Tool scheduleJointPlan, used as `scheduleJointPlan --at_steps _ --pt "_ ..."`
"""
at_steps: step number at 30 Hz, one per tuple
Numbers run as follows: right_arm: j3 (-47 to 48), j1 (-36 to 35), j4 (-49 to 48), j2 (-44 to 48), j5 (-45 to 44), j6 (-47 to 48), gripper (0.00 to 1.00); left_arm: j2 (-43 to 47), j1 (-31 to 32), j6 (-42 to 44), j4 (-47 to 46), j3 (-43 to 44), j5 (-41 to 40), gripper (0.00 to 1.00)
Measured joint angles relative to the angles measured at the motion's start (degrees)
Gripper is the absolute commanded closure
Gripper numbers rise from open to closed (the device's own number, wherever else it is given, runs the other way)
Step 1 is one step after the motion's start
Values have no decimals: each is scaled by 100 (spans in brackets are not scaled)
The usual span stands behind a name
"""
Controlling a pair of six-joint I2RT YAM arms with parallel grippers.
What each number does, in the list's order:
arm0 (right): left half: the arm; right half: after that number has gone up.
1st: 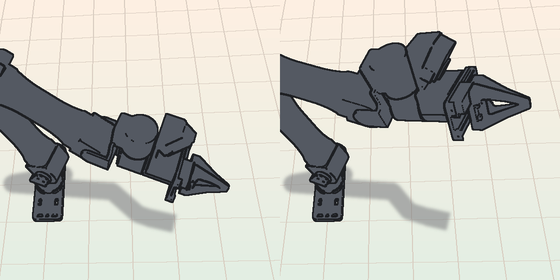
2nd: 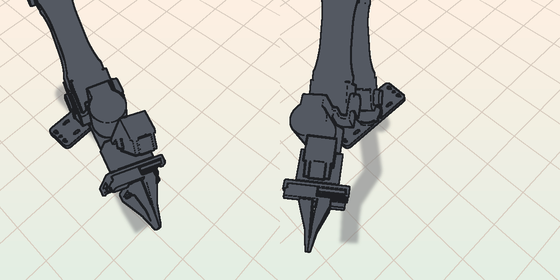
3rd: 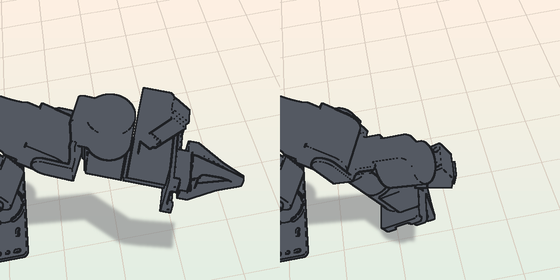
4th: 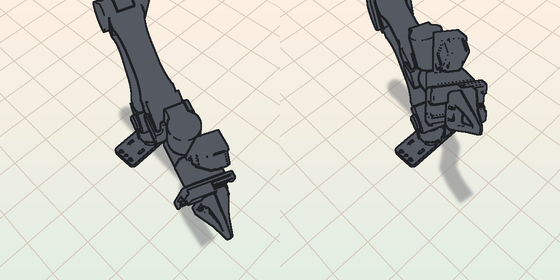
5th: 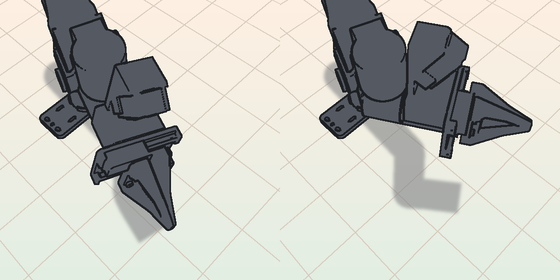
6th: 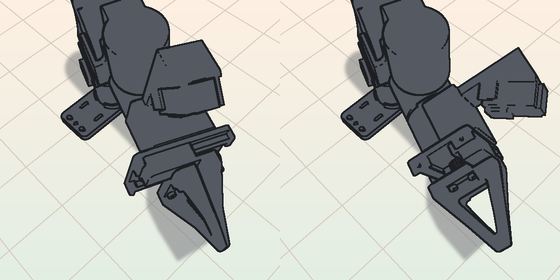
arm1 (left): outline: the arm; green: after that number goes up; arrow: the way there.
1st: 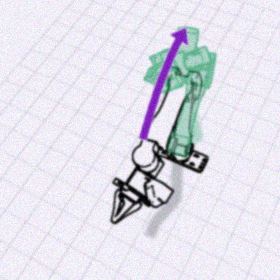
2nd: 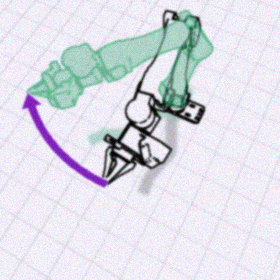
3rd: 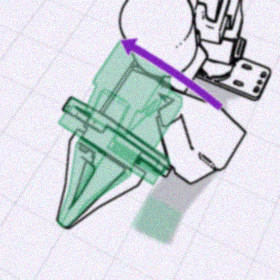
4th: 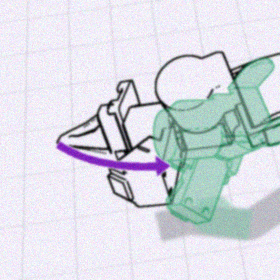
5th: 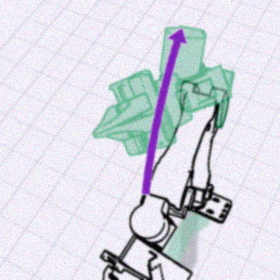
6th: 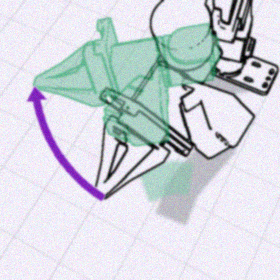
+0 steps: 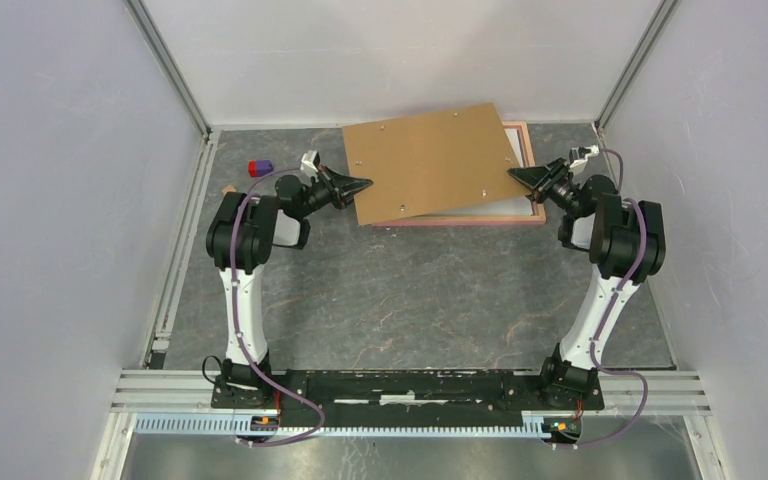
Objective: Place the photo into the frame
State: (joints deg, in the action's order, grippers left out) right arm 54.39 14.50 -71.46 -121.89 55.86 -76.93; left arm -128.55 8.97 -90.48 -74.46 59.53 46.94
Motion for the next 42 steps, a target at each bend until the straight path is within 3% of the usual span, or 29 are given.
scheduleJointPlan --at_steps 7,9,11,14,24,28,34,42 --pt "0 31 715 0 -9 415 100 125 0 702 973 66 7 96" --pt "0 35 881 0 -24 374 100 212 0 1003 1300 127 -11 89" --pt "0 48 949 -2 -50 304 100 267 7 1237 1550 214 -22 74" --pt "-35 129 817 -11 -70 164 100 275 59 1493 1902 376 -79 61" --pt "-179 540 160 -197 -87 -225 100 256 439 2179 3171 1178 -483 48" --pt "-177 564 170 -199 -138 -168 100 256 498 2476 3735 1384 -765 37" --pt "-170 560 208 -308 -295 -4 100 249 492 3003 4802 1589 -1259 34" --pt "-170 531 356 -378 -595 184 100 249 492 3521 5504 1897 -1567 28"
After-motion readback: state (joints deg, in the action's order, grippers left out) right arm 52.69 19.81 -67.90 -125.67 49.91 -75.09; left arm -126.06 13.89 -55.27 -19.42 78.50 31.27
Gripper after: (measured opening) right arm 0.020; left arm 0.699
